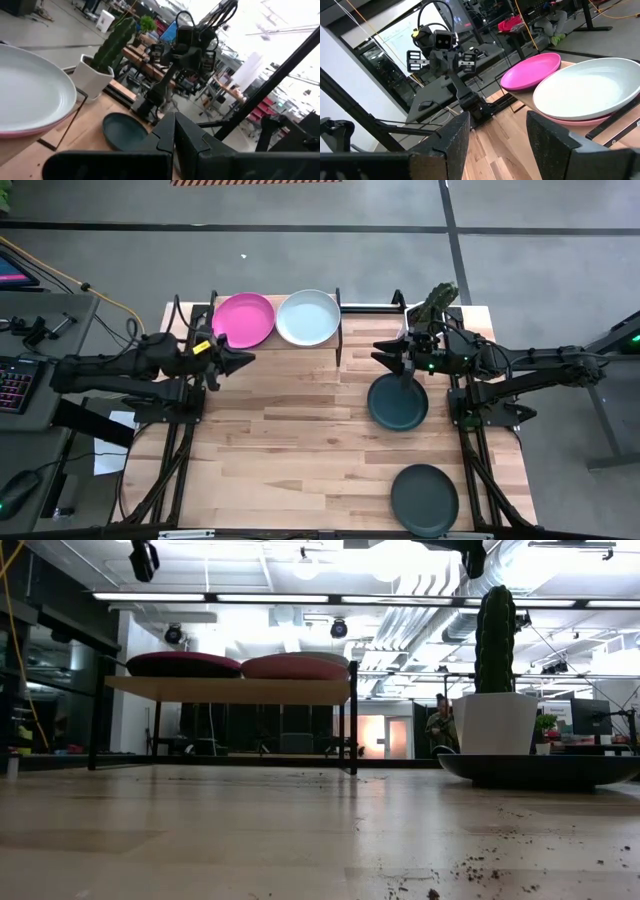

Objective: Place and stack plates onto a shelf
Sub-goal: Stack the dark green plate on the top of the white plate on the shelf

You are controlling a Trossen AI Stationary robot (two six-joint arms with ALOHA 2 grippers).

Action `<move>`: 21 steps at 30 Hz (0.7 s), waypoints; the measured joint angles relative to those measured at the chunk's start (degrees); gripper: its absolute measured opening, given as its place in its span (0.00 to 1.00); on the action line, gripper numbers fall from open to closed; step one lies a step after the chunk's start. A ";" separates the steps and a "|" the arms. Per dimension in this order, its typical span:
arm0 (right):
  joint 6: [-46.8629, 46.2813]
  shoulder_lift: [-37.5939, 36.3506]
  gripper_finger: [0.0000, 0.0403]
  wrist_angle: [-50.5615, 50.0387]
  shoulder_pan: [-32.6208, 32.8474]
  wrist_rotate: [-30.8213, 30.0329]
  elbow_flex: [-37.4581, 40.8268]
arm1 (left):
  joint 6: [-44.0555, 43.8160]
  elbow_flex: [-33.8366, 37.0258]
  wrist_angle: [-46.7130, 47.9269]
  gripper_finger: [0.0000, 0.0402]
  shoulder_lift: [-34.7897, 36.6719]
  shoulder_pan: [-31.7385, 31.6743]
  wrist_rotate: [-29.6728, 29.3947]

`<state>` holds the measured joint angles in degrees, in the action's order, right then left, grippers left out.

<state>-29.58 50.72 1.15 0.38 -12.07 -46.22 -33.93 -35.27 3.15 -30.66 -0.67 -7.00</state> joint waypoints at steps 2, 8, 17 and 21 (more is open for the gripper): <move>0.00 0.00 0.44 -0.01 -0.01 0.01 0.00 | 0.02 0.00 -0.08 0.00 -0.36 0.06 -0.14; -14.13 0.38 0.44 -1.04 -0.02 1.07 0.00 | 0.07 0.00 -0.10 0.00 -0.57 0.04 -0.20; -38.07 5.53 0.44 -41.08 6.22 15.73 0.00 | 0.07 0.00 -0.05 0.00 -0.57 0.02 -0.33; -49.12 9.14 0.44 -59.84 12.62 15.09 0.02 | -0.11 0.00 -0.04 0.00 -0.57 0.02 -0.33</move>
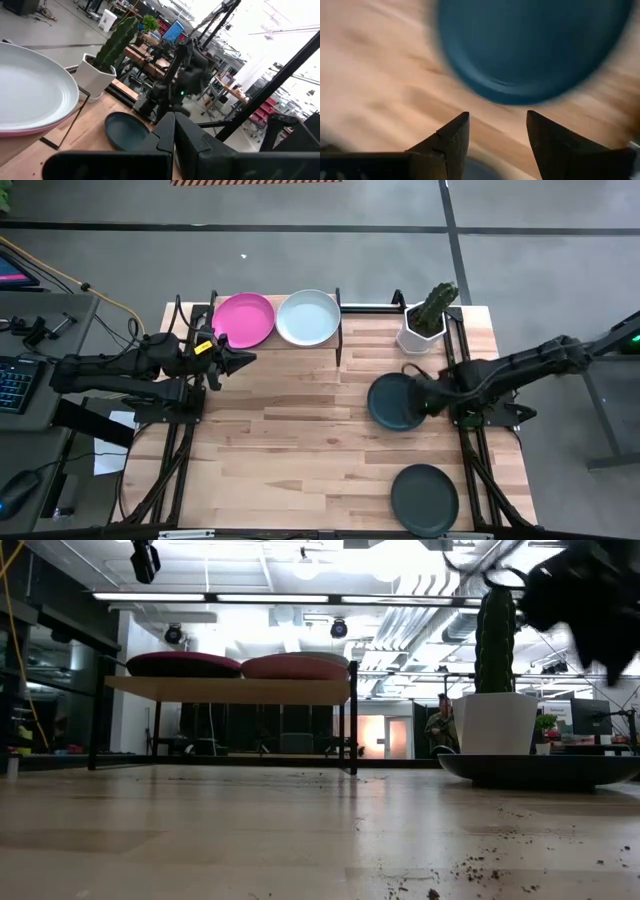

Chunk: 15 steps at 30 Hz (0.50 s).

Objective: Place and stack plates onto a shelf
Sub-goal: Stack the dark green plate on the top of the white plate on the shelf

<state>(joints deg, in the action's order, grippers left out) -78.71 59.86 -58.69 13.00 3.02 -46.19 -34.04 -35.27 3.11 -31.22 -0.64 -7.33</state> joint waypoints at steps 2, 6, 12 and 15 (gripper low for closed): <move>-4.29 1.23 0.44 -5.78 2.82 -1.65 0.01 | -0.21 0.00 0.02 0.00 0.00 0.00 0.00; -12.12 1.15 0.44 -8.26 6.04 -3.66 3.67 | -0.22 0.00 0.02 0.00 0.00 0.00 0.00; -20.94 -4.66 0.44 5.35 6.26 -6.30 15.64 | -0.22 0.00 0.02 0.00 0.00 0.00 0.02; -24.95 -7.51 0.44 10.64 6.13 -10.01 19.20 | -0.22 0.00 0.02 0.00 0.00 0.00 0.02</move>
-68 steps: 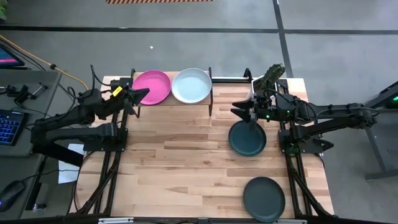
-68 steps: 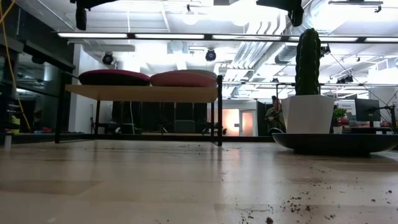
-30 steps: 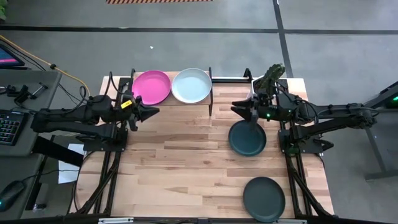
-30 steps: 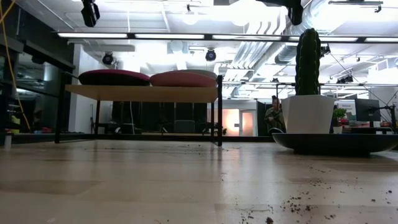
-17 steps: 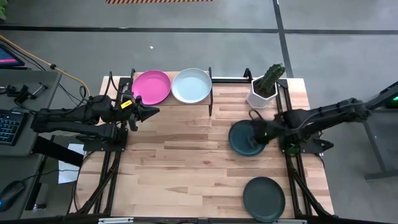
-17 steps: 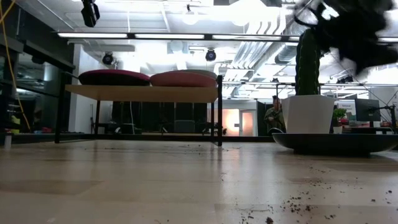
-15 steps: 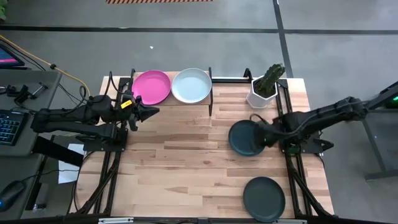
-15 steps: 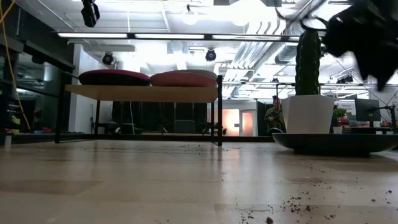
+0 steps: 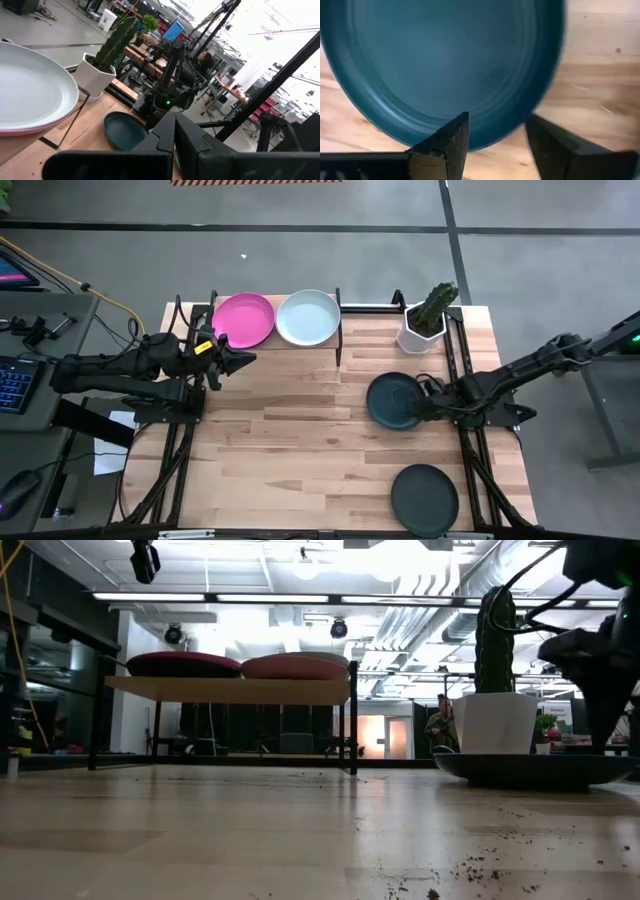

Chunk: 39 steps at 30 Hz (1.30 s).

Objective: Place and stack plates onto a shelf
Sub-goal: Stack the dark green plate on the top of the white plate on the shelf

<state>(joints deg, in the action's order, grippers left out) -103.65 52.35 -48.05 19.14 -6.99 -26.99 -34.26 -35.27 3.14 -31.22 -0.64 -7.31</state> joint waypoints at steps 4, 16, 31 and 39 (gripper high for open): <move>-2.38 -0.59 0.43 -1.84 0.00 0.29 1.78 | 0.00 0.00 0.00 0.00 0.00 0.00 -0.62; -4.36 -0.59 0.37 -1.90 0.00 -2.31 1.78 | -0.02 0.00 0.00 0.00 0.00 -0.02 -0.79; -4.28 -0.58 0.37 -4.61 -0.02 -2.24 -0.69 | -0.02 0.00 0.00 0.00 0.00 -0.02 -0.87; -9.10 -0.54 0.37 -1.33 0.00 -3.28 3.35 | -0.03 0.00 0.00 0.00 0.00 -0.02 -0.85</move>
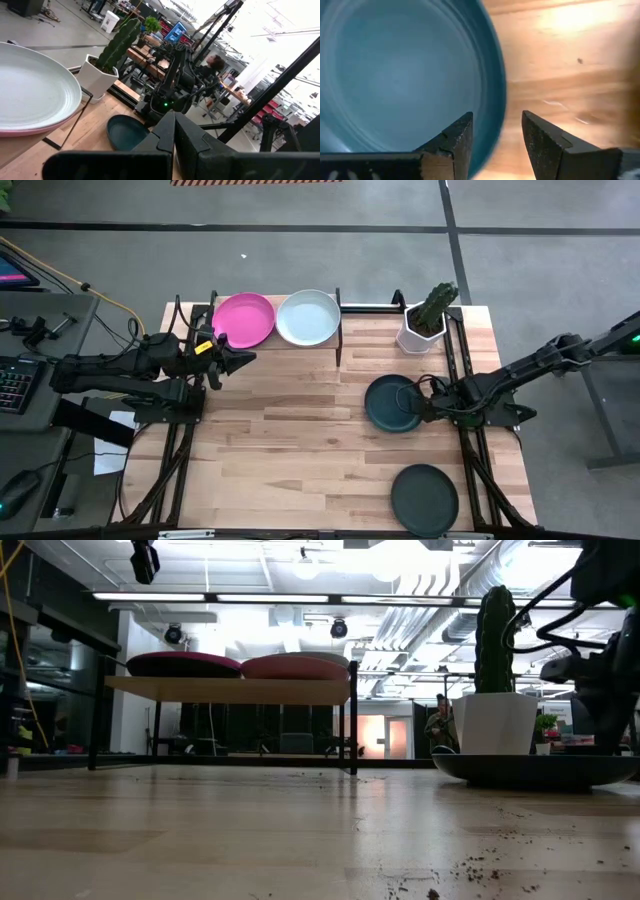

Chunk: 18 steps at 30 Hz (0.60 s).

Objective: Place and stack plates onto a shelf
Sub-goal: Stack the dark green plate on the top of the white plate on the shelf

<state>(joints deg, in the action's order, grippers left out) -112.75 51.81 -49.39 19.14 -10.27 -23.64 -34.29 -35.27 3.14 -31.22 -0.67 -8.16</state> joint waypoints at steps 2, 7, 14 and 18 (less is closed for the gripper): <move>-0.66 0.00 0.37 2.01 -0.02 -1.24 0.70 | -0.01 0.00 0.00 0.00 0.00 0.00 0.00; -1.52 0.00 0.37 3.12 -0.02 -1.29 2.24 | -0.01 0.00 0.00 0.00 0.00 0.00 0.00; -2.95 0.00 0.37 2.95 -0.02 -3.14 2.41 | -0.01 0.00 0.00 0.00 0.00 0.00 -0.07; -2.87 0.00 0.37 2.79 -0.02 -3.14 2.41 | -0.01 0.00 0.00 0.00 0.00 0.02 -0.09</move>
<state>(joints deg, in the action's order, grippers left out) -115.62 51.81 -46.59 19.11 -13.41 -21.23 -34.30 -35.27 3.14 -31.22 -0.65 -8.25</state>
